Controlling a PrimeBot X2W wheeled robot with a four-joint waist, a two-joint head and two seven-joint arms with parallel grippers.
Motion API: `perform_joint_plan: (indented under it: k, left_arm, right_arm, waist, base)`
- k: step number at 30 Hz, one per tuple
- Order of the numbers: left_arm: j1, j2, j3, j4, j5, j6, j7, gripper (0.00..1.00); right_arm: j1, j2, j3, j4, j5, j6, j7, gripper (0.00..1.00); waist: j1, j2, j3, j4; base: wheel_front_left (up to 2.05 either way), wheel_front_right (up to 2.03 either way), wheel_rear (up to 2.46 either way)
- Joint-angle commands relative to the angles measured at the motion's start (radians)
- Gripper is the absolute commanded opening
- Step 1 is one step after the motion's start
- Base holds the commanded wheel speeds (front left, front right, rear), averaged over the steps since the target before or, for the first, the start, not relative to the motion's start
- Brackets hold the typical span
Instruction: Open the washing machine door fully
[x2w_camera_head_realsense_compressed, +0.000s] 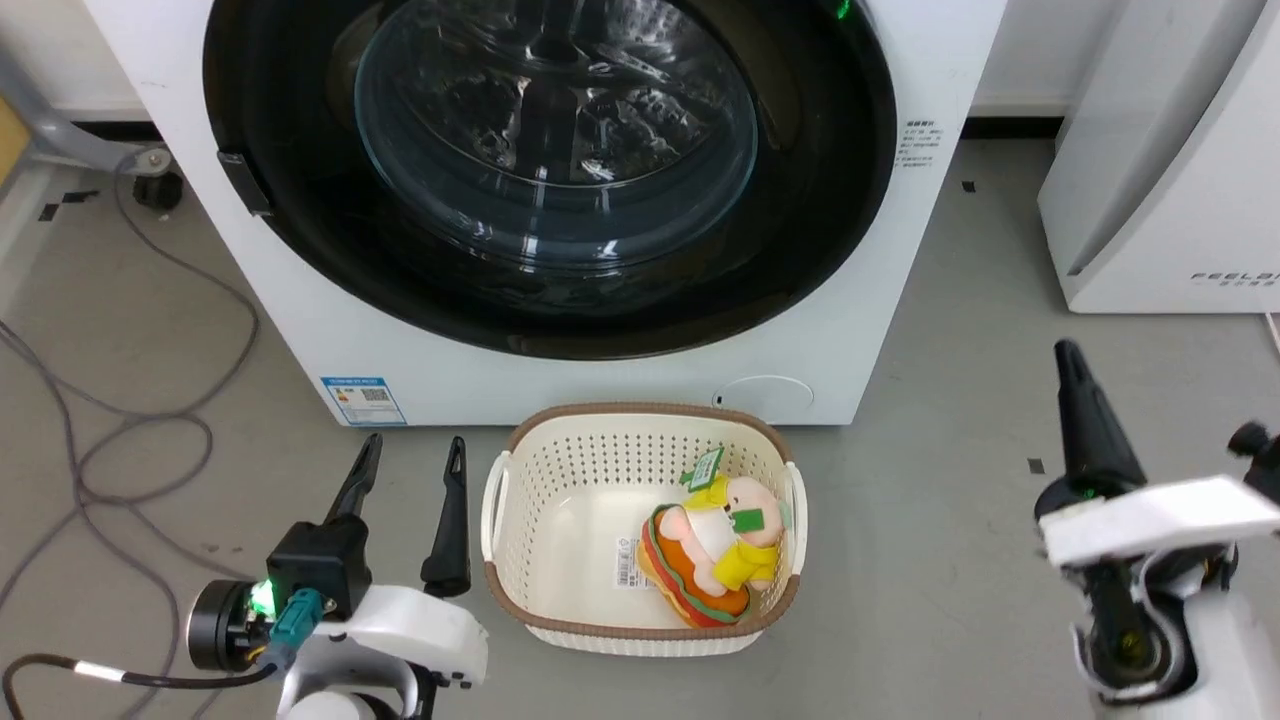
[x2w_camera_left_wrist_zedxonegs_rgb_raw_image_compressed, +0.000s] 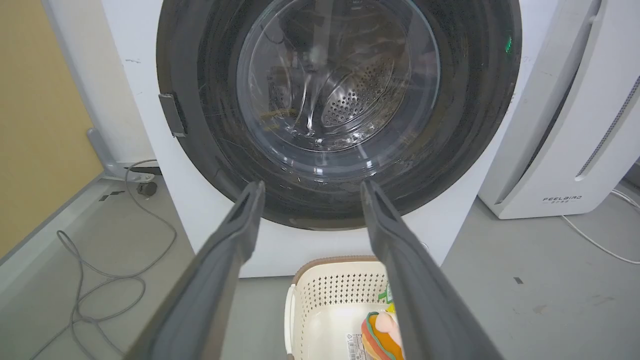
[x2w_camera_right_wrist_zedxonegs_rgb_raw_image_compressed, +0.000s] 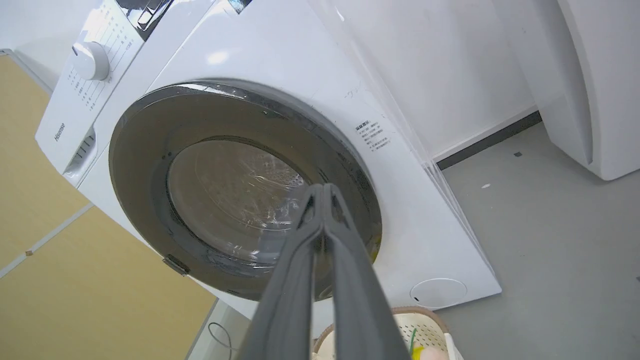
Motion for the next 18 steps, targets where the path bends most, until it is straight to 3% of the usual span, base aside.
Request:
perform_joint_plan:
  k: [1, 18]
  left_arm:
    - [-0.023, 0.001, -0.005, -0.001, -0.008, 0.003, -0.011, 1.0]
    - [-0.082, 0.001, -0.023, -0.006, -0.027, -0.007, -0.045, 1.0]
  right_arm:
    - [-0.052, -0.012, -0.009, 0.027, 0.06, 0.0, 0.006, 0.0]
    - [-0.433, -0.103, 0.022, 0.268, 0.312, 0.0, 0.064, 0.0]
  waist:
    - [0.0, 0.0, 0.012, -0.001]
    - [0.0, 0.0, 0.102, 0.011]
  base:
    - [0.0, 0.0, 0.0]
    - [0.0, 0.0, 0.0]
